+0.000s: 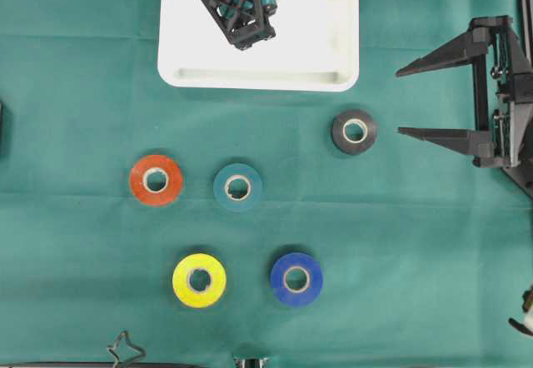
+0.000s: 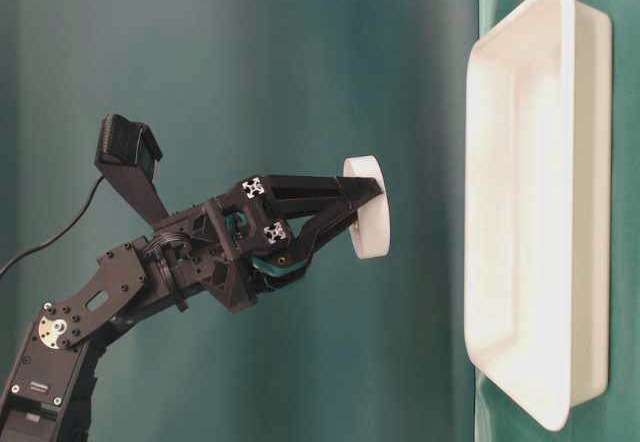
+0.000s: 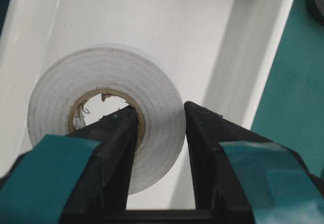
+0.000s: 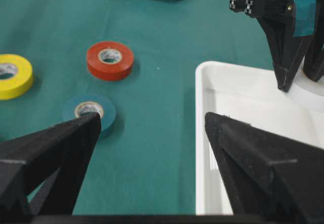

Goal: Pick up the tape from a random location and place it into the white case.
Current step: 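Lower the white roll into the tray and open the left gripper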

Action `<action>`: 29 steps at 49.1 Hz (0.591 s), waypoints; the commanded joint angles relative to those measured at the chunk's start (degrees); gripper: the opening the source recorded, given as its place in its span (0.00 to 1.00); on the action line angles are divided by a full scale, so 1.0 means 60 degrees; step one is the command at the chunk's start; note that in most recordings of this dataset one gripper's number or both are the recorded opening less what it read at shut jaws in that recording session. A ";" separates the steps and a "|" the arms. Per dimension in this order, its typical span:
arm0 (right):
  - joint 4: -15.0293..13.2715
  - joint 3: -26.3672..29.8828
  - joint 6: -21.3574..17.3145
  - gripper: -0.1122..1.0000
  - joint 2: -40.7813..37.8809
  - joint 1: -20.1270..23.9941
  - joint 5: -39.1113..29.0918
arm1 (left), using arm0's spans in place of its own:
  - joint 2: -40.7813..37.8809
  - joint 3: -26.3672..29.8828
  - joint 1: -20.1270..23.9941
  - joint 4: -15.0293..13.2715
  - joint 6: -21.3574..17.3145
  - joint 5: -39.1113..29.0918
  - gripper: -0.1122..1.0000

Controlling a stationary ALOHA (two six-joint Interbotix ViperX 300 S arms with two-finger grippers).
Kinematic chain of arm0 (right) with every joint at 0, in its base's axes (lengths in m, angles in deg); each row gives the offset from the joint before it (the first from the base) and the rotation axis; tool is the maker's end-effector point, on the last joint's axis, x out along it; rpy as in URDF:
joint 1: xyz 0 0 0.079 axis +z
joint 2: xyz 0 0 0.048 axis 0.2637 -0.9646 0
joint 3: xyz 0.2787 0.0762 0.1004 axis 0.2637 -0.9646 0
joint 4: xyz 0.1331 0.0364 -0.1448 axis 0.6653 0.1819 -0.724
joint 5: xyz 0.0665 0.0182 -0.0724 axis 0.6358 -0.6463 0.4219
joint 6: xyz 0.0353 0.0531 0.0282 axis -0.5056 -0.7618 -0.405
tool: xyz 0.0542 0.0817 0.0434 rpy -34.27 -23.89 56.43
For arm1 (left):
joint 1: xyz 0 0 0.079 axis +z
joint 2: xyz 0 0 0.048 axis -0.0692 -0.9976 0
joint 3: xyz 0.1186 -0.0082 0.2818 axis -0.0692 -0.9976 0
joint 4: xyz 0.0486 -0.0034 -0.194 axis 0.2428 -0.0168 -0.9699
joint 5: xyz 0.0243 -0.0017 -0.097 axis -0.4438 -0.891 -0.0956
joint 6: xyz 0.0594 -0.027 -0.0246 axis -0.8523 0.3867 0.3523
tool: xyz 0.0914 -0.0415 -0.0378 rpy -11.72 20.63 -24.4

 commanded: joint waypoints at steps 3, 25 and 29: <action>0.0000 0.0278 0.0015 0.93 -0.0015 0.0029 0.0029 | 0.0190 0.0264 0.0015 0.0015 0.0000 0.0015 0.33; 0.0000 0.0278 0.0015 0.93 -0.0015 0.0029 0.0029 | 0.0220 0.0220 0.0015 0.0015 0.0000 -0.0015 0.33; -0.0015 0.0278 0.0015 0.93 -0.0015 0.0029 0.0029 | 0.0220 0.0205 0.0015 0.0015 0.0000 -0.0015 0.33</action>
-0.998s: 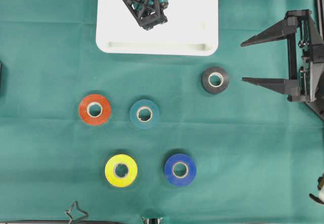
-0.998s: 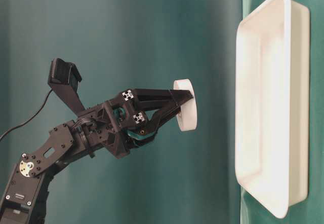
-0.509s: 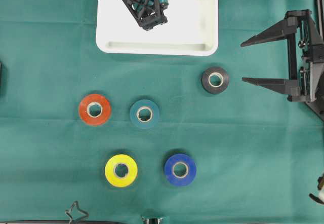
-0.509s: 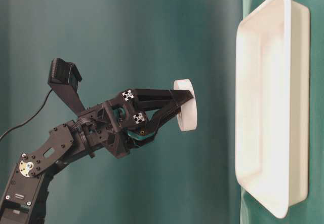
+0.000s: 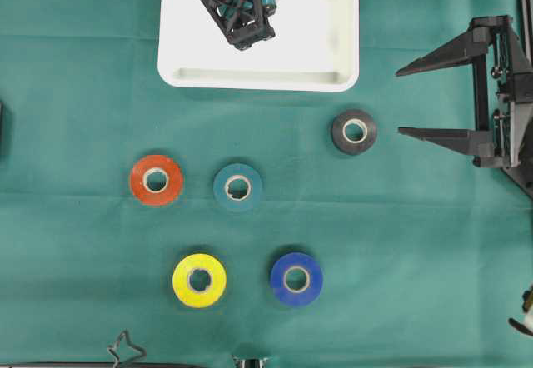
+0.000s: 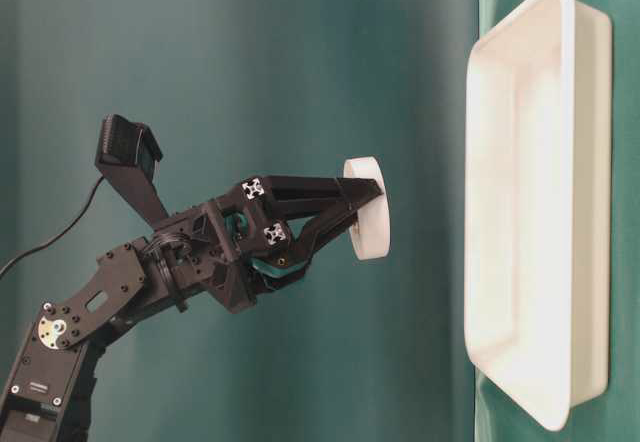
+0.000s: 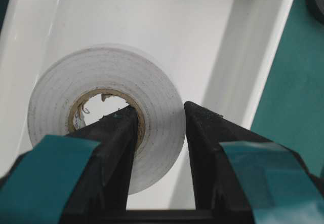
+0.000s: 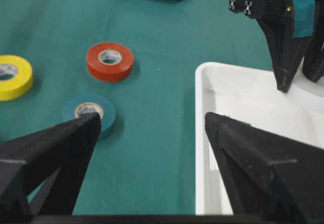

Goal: Pick up the tape from a random location and place it into the white case.
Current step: 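Lower the white roll into the tray and open the left gripper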

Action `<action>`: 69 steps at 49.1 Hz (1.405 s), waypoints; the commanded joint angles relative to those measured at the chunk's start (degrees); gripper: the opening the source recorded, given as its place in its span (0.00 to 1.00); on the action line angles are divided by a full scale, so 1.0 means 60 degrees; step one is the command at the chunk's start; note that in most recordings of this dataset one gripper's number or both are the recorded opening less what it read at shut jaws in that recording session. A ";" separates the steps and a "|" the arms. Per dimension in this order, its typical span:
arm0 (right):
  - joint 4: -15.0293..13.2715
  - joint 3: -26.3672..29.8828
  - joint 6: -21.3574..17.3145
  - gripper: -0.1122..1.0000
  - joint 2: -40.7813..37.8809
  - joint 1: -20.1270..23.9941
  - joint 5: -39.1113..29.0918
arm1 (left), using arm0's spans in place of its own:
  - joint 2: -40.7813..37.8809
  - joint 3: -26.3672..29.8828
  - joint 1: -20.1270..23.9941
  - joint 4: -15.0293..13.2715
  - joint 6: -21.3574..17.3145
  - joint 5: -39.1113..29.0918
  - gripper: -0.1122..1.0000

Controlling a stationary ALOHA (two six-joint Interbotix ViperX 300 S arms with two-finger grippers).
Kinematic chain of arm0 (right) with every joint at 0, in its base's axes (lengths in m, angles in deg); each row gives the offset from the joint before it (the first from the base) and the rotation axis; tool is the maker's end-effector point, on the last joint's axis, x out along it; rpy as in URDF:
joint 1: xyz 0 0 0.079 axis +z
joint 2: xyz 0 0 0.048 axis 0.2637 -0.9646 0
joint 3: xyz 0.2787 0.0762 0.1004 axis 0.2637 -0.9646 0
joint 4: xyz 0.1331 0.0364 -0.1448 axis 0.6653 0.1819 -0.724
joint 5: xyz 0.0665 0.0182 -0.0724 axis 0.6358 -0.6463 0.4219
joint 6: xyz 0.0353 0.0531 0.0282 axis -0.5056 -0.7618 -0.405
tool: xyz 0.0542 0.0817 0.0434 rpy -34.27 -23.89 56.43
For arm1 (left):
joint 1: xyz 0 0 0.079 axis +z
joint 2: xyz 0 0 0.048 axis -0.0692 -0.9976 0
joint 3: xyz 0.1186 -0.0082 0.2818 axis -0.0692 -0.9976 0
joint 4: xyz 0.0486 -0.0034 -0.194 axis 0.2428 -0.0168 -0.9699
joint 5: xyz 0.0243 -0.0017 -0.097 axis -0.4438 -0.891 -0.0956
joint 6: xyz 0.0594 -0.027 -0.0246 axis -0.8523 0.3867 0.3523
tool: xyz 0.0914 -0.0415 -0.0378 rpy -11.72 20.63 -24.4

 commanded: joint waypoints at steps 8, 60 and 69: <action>-0.0015 0.0264 0.0015 0.93 -0.0029 0.0044 0.0029 | 0.0220 0.0220 0.0015 0.0029 -0.0015 0.0015 0.33; 0.0000 0.0264 0.0015 0.93 -0.0117 0.0044 0.0059 | -0.0132 0.0132 0.0015 0.0044 0.0000 0.0190 0.33; 0.0000 0.0264 0.0015 0.93 -0.0161 0.0044 0.0044 | -0.0234 -0.0337 0.0015 0.0029 -0.0015 0.0952 0.33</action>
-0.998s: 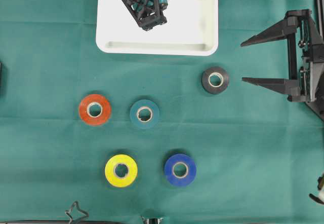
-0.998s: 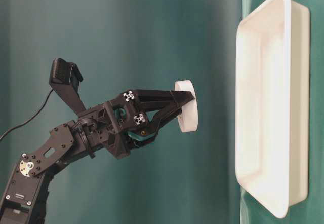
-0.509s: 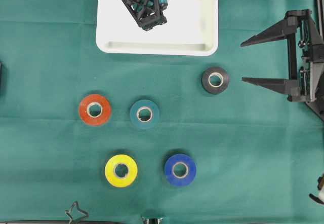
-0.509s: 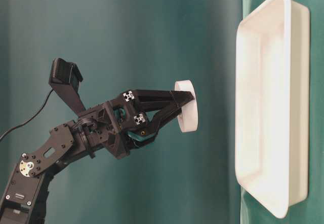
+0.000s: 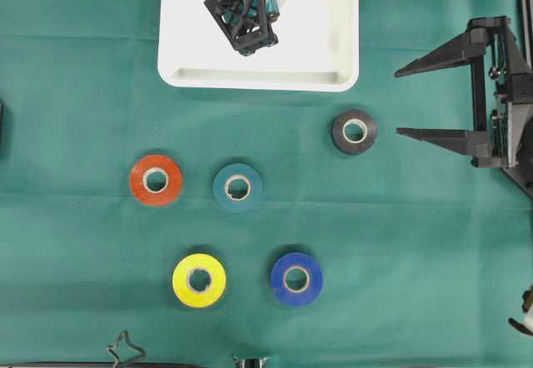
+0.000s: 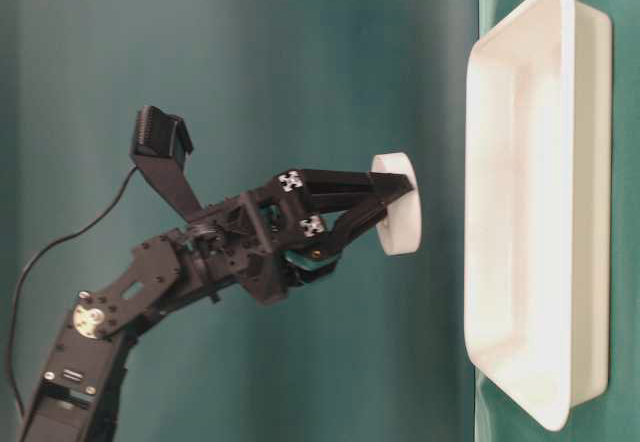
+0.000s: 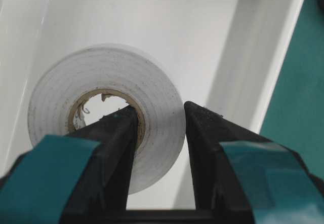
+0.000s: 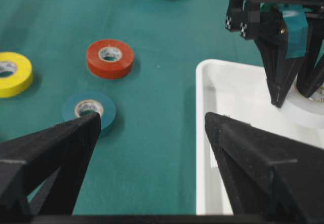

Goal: Pick up the tape from a random location and place it into the white case.
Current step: 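Lower the white roll into the tray and open the left gripper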

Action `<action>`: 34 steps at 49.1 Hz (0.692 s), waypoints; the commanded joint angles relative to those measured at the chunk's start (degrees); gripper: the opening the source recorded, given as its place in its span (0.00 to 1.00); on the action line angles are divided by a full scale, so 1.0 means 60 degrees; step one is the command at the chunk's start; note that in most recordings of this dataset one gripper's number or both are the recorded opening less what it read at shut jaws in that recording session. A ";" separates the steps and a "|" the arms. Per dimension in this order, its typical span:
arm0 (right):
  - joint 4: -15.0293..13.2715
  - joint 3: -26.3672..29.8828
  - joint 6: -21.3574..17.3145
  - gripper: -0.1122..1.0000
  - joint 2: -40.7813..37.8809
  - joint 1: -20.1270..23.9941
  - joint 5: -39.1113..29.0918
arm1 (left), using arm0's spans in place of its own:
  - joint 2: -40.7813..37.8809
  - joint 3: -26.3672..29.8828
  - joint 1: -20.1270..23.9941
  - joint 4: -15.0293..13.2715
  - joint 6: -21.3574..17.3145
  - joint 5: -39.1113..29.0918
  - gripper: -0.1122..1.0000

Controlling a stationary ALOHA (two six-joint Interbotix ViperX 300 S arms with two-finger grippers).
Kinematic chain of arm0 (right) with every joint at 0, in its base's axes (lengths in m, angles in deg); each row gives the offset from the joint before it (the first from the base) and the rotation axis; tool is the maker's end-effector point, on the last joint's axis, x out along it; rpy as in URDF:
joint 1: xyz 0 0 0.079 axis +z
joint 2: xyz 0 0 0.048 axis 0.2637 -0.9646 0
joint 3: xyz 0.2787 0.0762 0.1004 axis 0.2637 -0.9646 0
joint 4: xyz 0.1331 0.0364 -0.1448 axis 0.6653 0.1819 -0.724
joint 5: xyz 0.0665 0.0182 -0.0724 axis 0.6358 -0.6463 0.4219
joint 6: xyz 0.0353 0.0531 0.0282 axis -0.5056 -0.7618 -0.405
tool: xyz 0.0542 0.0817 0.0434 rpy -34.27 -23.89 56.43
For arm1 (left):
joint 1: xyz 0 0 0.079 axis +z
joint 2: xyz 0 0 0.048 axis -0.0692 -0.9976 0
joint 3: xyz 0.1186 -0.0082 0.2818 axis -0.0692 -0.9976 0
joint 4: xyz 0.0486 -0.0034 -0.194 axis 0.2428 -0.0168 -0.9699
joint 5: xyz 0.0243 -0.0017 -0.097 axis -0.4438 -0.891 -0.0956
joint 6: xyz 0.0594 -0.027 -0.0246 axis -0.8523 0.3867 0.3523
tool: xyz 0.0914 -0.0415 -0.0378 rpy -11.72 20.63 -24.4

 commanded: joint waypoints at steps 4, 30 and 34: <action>-0.0015 0.0264 0.0015 0.93 -0.0073 0.0029 0.0029 | 0.0132 -0.0352 0.0015 0.0015 0.0000 0.0762 0.33; 0.0000 0.0264 0.0000 0.93 -0.0073 0.0029 0.0044 | -0.1084 -0.0908 0.0059 0.0015 -0.0015 0.2021 0.33; 0.0000 0.0278 0.0000 0.93 -0.0073 0.0029 0.0029 | -0.1069 -0.0908 0.0103 0.0000 -0.0029 0.2021 0.33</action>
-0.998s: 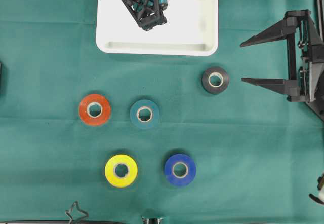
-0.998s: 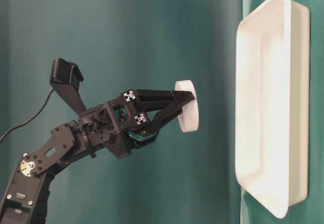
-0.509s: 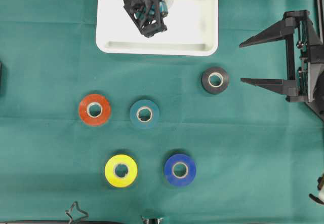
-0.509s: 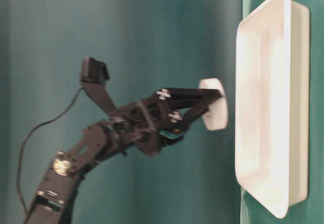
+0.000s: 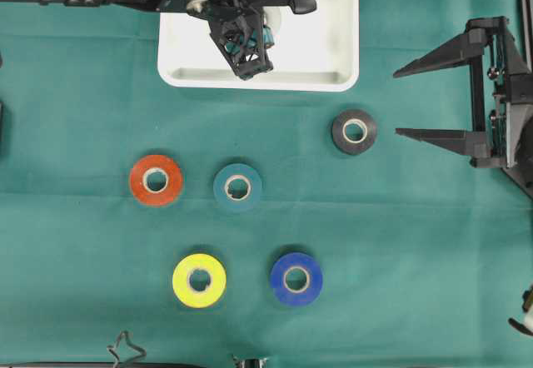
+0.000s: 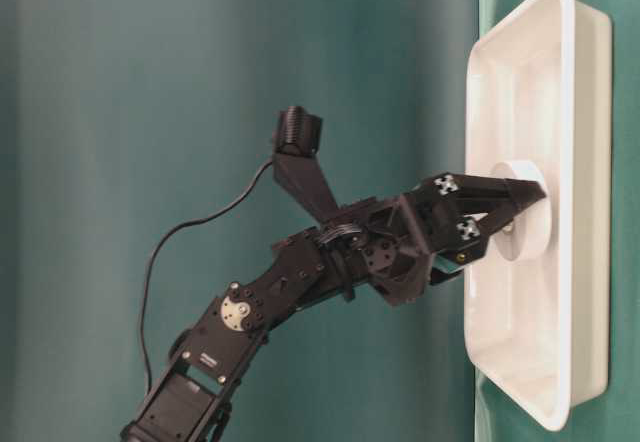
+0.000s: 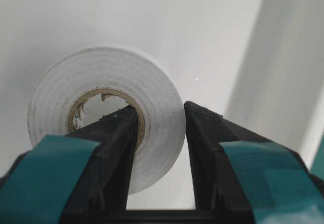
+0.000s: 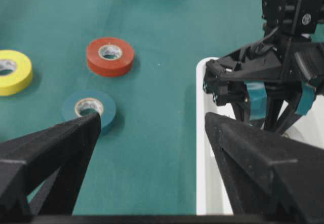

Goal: Pick up the tape from a random location and place it into the white case.
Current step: 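Lower the white roll into the tray and open the left gripper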

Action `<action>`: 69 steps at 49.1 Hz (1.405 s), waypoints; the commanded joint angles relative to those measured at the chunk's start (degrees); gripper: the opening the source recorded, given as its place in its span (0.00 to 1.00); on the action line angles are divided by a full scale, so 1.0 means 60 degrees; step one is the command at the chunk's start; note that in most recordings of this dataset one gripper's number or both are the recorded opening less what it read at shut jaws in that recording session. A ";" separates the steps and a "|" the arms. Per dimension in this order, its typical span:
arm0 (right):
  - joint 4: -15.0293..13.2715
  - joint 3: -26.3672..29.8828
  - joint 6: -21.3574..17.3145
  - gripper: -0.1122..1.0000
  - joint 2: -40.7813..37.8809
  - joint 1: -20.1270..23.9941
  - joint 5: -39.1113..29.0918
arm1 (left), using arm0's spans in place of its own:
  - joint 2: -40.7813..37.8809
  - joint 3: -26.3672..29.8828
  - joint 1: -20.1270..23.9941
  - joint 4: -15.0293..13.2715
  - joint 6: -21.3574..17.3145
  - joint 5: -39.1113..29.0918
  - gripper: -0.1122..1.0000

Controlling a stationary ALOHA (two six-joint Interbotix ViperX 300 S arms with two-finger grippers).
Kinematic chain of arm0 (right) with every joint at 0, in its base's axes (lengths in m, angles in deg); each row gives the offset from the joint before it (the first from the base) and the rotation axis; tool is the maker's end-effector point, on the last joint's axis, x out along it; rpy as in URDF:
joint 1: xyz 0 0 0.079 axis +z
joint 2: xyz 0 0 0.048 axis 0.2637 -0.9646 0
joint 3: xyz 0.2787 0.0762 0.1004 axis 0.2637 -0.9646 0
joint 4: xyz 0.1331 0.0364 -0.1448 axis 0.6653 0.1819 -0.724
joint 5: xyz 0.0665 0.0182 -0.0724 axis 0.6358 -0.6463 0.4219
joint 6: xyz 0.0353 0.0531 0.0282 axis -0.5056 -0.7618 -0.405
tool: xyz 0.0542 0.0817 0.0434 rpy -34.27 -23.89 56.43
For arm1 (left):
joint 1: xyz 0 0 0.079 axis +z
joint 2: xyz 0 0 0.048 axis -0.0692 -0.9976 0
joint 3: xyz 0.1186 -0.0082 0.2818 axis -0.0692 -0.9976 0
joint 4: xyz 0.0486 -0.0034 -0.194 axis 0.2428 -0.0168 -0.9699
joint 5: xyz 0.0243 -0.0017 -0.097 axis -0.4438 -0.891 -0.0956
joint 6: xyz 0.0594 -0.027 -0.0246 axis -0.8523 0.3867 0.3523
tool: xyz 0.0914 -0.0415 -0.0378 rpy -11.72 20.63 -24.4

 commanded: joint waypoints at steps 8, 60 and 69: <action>-0.0015 0.0264 0.0000 0.93 -0.0044 0.0029 0.0044 | 0.0220 0.0117 0.0146 0.0015 0.0000 0.0117 0.33; -0.0015 0.0278 0.0000 0.93 -0.0029 0.0029 0.0029 | 0.0952 0.0044 0.0146 -0.0029 -0.0103 -0.0103 0.99; -0.0015 0.0322 0.0000 0.93 -0.0044 0.0029 0.0029 | 0.1948 0.0205 0.0117 -0.0029 -0.0117 -0.0601 0.99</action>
